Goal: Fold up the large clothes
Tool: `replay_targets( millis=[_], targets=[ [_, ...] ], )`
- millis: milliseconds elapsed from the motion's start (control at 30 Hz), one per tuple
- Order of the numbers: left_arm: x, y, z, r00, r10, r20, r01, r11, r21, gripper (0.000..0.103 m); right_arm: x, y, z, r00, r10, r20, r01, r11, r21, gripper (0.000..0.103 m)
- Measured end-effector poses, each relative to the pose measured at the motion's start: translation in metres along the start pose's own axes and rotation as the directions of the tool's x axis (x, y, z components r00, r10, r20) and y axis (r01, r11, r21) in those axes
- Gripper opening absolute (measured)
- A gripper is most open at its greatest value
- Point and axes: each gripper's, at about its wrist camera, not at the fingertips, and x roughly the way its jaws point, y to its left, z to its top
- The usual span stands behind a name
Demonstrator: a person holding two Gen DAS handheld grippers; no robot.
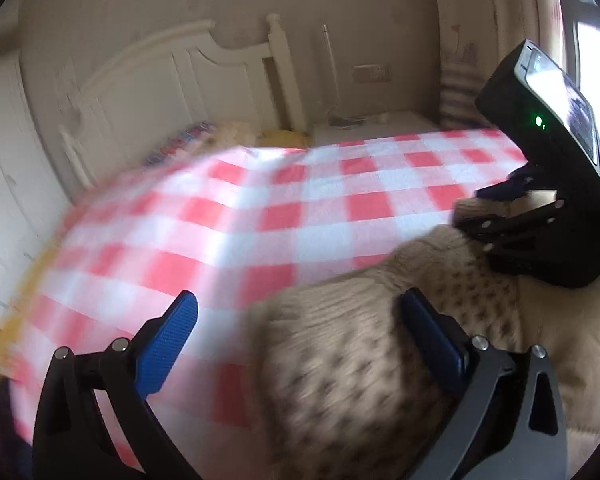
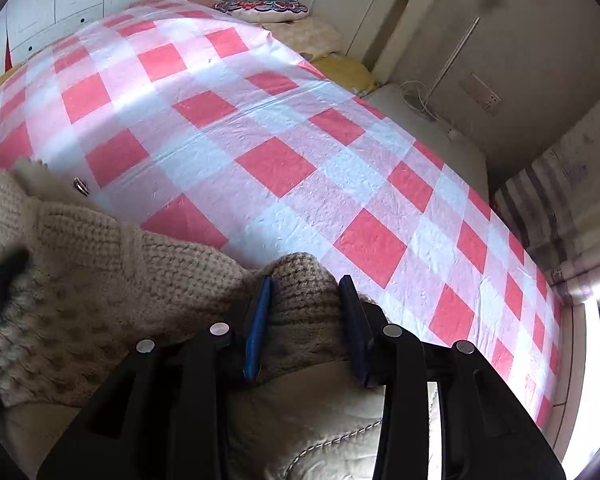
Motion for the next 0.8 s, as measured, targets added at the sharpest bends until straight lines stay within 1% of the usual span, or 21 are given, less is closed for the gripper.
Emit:
replay_targets(
  millis=[33,67,100,133,167,233,267,300,333,367,400,433,467,500,533,567,600,700,767,800],
  targets=[
    [-0.013,0.003,0.005,0.998,0.056,0.02,-0.056,0.998,0.005,0.101,-0.002,-0.003,-0.001,1.0,0.005,0.004,-0.005,1.0,0.004,0.037],
    [-0.026,0.007,0.009,0.997,0.07,0.042,-0.069,0.998,-0.011,0.101,-0.004,-0.007,-0.001,1.0,0.012,0.007,-0.012,1.0,0.011,0.037],
    [-0.046,0.014,0.015,0.997,0.037,0.075,-0.033,0.998,-0.054,0.101,-0.006,-0.011,-0.002,1.0,0.022,0.011,-0.023,1.0,0.022,0.037],
    [-0.064,0.022,0.019,0.994,-0.04,0.104,0.051,0.993,-0.106,0.101,0.001,-0.006,-0.004,1.0,0.026,0.014,-0.026,0.999,0.025,0.037],
    [-0.08,0.027,0.022,0.985,-0.117,0.128,0.136,0.98,-0.146,0.101,0.001,-0.007,-0.004,1.0,0.026,0.015,-0.027,0.999,0.026,0.037],
    [-0.091,0.025,0.023,0.967,-0.208,0.144,0.231,0.959,-0.164,0.101,0.009,-0.007,-0.007,0.999,0.026,0.018,-0.027,0.999,0.027,0.037],
    [-0.088,0.017,0.022,0.962,-0.238,0.132,0.257,0.954,-0.153,0.101,0.01,-0.008,-0.007,0.999,0.028,0.021,-0.029,0.999,0.03,0.037],
    [-0.081,0.01,0.019,0.964,-0.239,0.114,0.254,0.957,-0.139,0.101,0.01,-0.008,-0.007,0.999,0.032,0.024,-0.033,0.999,0.035,0.037],
    [-0.062,-0.003,0.013,0.973,-0.223,0.066,0.23,0.967,-0.113,0.101,0.01,-0.01,-0.008,0.999,0.039,0.028,-0.041,0.998,0.043,0.037],
    [-0.044,-0.015,0.005,0.979,-0.202,0.011,0.202,0.976,-0.085,0.101,0.009,-0.012,-0.008,0.998,0.05,0.033,-0.052,0.997,0.055,0.037],
    [-0.016,-0.032,-0.009,0.983,-0.172,-0.065,0.17,0.985,-0.039,0.101,0.009,-0.013,-0.007,0.998,0.058,0.037,-0.061,0.996,0.069,0.037],
    [-0.005,-0.028,-0.019,0.976,-0.213,-0.031,0.21,0.973,-0.093,0.101,0.009,-0.016,-0.007,0.998,0.05,0.036,-0.053,0.995,0.084,0.037],
    [-0.002,-0.017,-0.021,0.97,-0.24,-0.018,0.234,0.958,-0.162,0.101,0.01,-0.018,-0.008,0.998,0.057,0.04,-0.06,0.994,0.093,0.037],
    [-0.001,-0.006,-0.021,0.964,-0.266,-0.03,0.252,0.941,-0.227,0.101,0.009,-0.018,-0.008,0.997,0.063,0.049,-0.068,0.993,0.098,0.037],
    [-0.001,-0.004,-0.022,0.967,-0.252,-0.035,0.237,0.942,-0.237,0.101,0.008,-0.018,-0.008,0.996,0.065,0.054,-0.071,0.992,0.1,0.037],
    [0.0,-0.005,-0.024,0.968,-0.248,-0.035,0.234,0.946,-0.224,0.101,0.008,-0.017,-0.006,0.996,0.065,0.055,-0.071,0.992,0.102,0.037],
    [-0.001,-0.007,-0.024,0.971,-0.237,-0.032,0.225,0.952,-0.206,0.101,0.007,-0.014,-0.005,0.997,0.058,0.054,-0.063,0.993,0.097,0.037],
    [-0.001,-0.008,-0.025,0.973,-0.229,-0.031,0.218,0.954,-0.203,0.101,0.0,-0.009,-0.005,0.997,0.018,0.069,-0.023,0.997,0.078,0.037],
    [-0.001,-0.009,-0.025,0.973,-0.23,-0.028,0.22,0.954,-0.203,0.101,-0.003,-0.011,-0.007,0.996,0.04,0.076,-0.047,0.994,0.094,0.037],
    [0.0,-0.01,-0.025,0.973,-0.228,-0.023,0.219,0.955,-0.201,0.101,-0.005,-0.015,-0.007,0.995,0.065,0.081,-0.074,0.991,0.113,0.037]
  ],
)
